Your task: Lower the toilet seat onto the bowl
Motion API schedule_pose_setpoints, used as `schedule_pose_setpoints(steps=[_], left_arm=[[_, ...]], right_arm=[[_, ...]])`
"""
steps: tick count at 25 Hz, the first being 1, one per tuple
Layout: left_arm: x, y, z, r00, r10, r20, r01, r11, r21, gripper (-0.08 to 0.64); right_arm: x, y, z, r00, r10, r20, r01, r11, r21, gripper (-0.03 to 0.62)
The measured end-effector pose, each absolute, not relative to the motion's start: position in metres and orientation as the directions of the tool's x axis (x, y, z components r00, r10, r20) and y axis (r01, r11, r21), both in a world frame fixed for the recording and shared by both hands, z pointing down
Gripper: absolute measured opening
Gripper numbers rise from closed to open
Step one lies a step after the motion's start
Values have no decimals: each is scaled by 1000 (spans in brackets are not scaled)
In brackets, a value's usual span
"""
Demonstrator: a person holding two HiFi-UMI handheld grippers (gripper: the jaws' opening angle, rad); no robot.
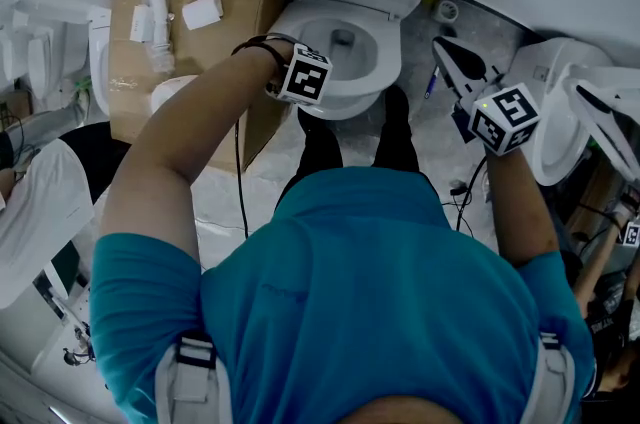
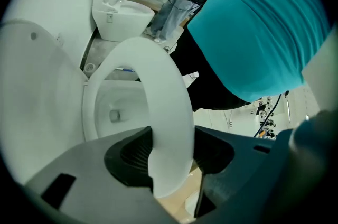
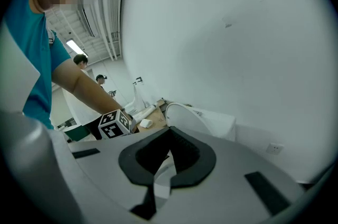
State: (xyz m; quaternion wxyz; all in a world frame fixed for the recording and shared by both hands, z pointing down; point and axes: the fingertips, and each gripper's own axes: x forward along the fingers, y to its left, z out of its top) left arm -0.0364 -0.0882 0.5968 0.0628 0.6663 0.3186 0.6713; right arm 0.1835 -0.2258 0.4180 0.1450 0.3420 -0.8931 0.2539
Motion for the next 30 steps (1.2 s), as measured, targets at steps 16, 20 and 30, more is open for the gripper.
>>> schedule_pose_setpoints(steps=[16, 20, 30], left_arm=[[-41, -54, 626, -71, 487, 870, 356, -803, 478, 213], [-43, -44, 638, -57, 445, 894, 355, -827, 435, 213], [-47, -18, 670, -34, 354, 935, 361, -868, 342, 213]], right_arm=[[176, -219, 442, -735, -501, 457, -670, 640, -376, -8], [170, -215, 448, -741, -487, 463, -662, 649, -376, -8], [156, -202, 463, -752, -454, 478, -643, 664, -381, -8]])
